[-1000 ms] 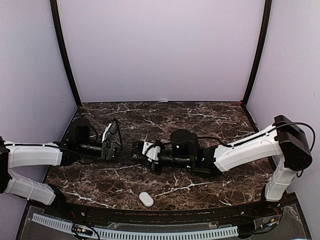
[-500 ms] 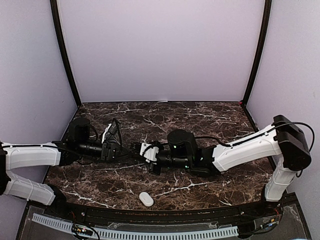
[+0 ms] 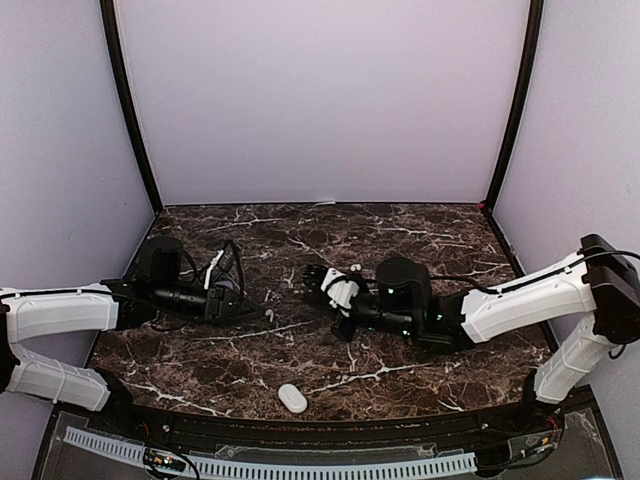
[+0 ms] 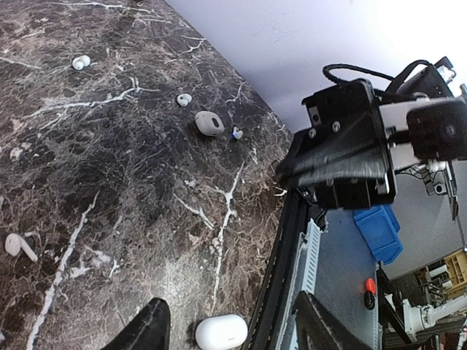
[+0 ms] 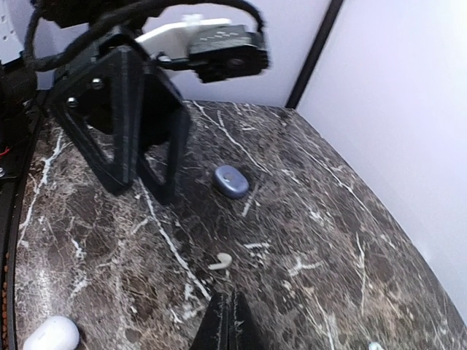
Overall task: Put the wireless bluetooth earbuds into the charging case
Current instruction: Pick up the charging case from the center of the board.
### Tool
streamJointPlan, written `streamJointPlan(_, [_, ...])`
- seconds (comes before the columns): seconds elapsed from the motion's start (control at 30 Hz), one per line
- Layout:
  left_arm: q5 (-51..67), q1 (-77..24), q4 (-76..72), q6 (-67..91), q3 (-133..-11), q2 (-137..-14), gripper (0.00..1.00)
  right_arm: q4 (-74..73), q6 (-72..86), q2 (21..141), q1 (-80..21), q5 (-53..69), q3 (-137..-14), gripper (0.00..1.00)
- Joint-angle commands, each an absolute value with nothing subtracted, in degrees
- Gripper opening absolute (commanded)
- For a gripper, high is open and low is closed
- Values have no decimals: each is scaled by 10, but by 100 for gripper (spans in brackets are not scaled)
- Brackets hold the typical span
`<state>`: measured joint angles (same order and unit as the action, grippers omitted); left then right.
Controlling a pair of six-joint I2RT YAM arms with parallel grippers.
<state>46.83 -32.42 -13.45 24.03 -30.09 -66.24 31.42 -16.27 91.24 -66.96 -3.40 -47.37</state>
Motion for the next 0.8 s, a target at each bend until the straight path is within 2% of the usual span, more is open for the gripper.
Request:
streamJointPlan(0.0, [440,-330,-96,232,-306,-654,61,338,-99,847,-644,-53,-409,0])
streamJointPlan(0.2, [408,-375,-77,246,-307,-659,61,297,-106,812,-655,-18,-358,0])
streamJointPlan(0.3, [384,-404,-58,252,-307,-660,62,311,-129,795,-675,-36,-324,31])
streamJointPlan(0.43, [346,-439,-29,269,-306,-649,63,343,-168,776,-693,-44,-278,49])
streamJointPlan(0.63, [270,-505,38,295,-319,-635,67,312,-184,770,-703,-13,-269,50])
streamJointPlan(0.77, [237,-530,59,336,-317,-630,69,264,-140,794,-713,13,-299,50])
